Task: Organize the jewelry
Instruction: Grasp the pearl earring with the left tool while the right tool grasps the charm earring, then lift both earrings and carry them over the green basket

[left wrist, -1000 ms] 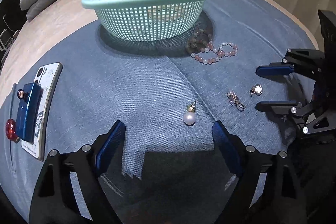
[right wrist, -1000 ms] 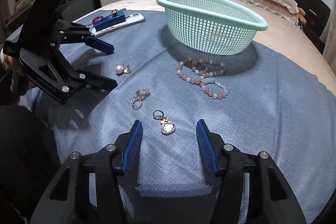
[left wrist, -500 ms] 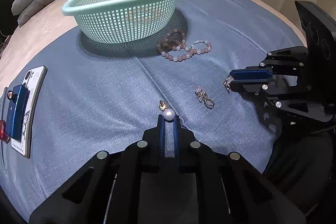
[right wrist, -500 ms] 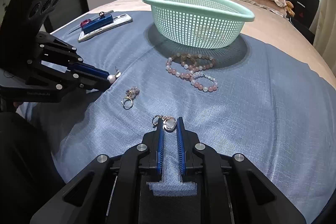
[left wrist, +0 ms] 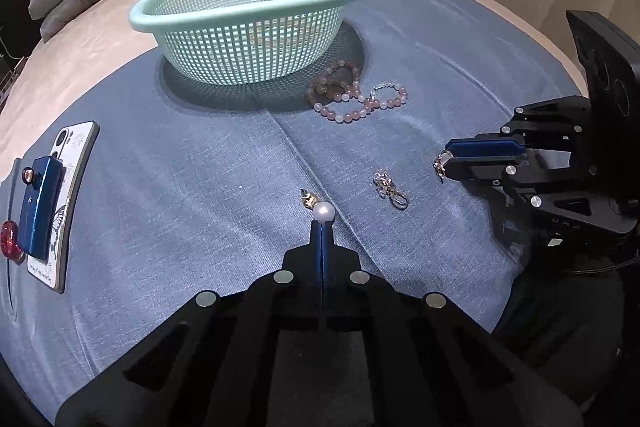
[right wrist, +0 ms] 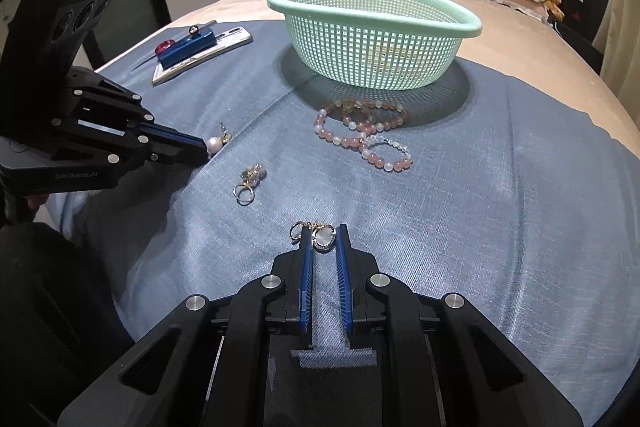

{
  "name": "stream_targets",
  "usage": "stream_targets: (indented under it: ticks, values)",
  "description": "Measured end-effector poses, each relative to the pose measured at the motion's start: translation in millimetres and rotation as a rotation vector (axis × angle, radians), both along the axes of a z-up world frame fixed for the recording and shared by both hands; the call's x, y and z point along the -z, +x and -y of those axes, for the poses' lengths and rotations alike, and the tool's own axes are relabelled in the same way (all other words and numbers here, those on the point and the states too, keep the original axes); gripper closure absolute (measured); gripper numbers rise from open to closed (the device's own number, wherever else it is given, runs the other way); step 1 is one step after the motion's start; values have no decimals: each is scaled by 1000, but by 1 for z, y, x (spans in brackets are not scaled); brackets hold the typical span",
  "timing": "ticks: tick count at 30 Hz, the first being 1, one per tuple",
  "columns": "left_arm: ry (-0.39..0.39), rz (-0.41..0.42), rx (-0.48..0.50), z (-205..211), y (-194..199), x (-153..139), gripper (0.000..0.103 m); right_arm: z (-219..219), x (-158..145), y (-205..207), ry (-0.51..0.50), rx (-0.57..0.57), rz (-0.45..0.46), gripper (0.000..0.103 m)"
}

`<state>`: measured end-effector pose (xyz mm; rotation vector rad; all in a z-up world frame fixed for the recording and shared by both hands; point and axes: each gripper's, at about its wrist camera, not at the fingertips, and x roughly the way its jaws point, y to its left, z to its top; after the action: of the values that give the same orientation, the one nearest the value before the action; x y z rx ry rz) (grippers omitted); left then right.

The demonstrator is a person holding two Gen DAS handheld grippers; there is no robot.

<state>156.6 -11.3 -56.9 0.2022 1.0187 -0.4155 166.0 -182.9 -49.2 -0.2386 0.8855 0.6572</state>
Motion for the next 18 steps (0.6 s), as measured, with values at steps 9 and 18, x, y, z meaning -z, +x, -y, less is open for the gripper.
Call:
stream_targets:
  ticks: [9, 18]
  values:
    - [-47, -29, -54, -5, 13, -3, 72, 1, 3, 2, 13, 3, -10, 92]
    - [4, -34, -28, 8, 7, -1, 92, 0, 1, 1, 11, 4, -2, 92]
